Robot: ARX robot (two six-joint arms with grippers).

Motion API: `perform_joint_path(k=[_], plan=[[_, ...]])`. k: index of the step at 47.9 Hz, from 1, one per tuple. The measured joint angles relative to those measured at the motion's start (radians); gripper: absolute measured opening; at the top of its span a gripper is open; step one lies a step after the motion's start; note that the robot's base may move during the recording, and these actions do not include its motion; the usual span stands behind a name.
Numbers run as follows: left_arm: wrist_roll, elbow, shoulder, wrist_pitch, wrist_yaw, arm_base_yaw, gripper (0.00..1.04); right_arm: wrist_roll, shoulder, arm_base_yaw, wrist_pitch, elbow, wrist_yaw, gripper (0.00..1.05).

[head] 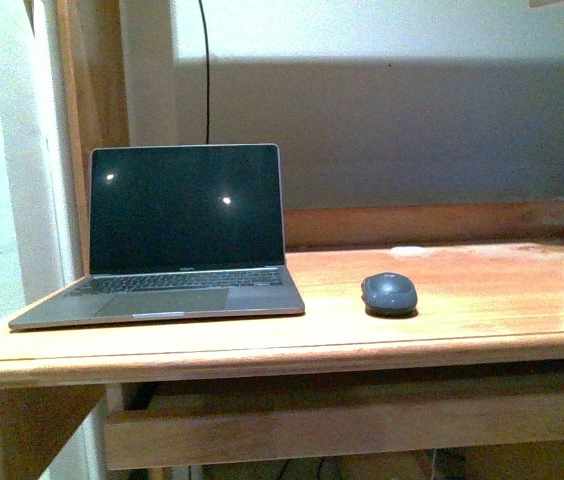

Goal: Place mouse

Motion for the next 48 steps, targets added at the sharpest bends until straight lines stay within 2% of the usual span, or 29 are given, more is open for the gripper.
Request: perform_joint_path(k=[2,7,12,19,24,26,29,41,48], plan=[[0.0,0.0,0.0,0.0,0.0,0.0,0.97,0.005,-0.04,0.029,-0.02,-0.002,0.021,0.97],[0.0,0.0,0.0,0.0,0.0,0.0,0.97,-0.103,-0.183,0.012,0.057,-0.012,-0.147,0.82],[0.0,0.0,0.0,-0.001,-0.002,0.0,0.97,-0.166,-0.221,-0.047,0.039,-0.012,-0.233,0.67],[0.0,0.0,-0.001,-0.001,0.0,0.0,0.97,-0.201,-0.221,-0.148,0.004,-0.011,-0.333,0.35],[0.0,0.0,-0.001,-0.001,0.0,0.0,0.97,-0.21,-0.222,-0.2,-0.01,-0.01,-0.396,0.2],[0.0,0.0,-0.001,-0.001,0.0,0.0,0.97,-0.211,-0.222,-0.257,-0.018,-0.01,-0.471,0.13],[0.0,0.0,-0.001,-0.001,0.0,0.0,0.97,-0.215,-0.22,-0.318,-0.018,-0.006,-0.497,0.02],[0.0,0.0,-0.001,-0.001,0.0,0.0,0.97,-0.217,-0.214,-0.336,-0.018,-0.002,-0.512,0.03],[0.0,0.0,-0.001,-0.001,0.0,0.0,0.97,-0.217,-0.214,-0.338,-0.018,-0.002,-0.512,0.28]])
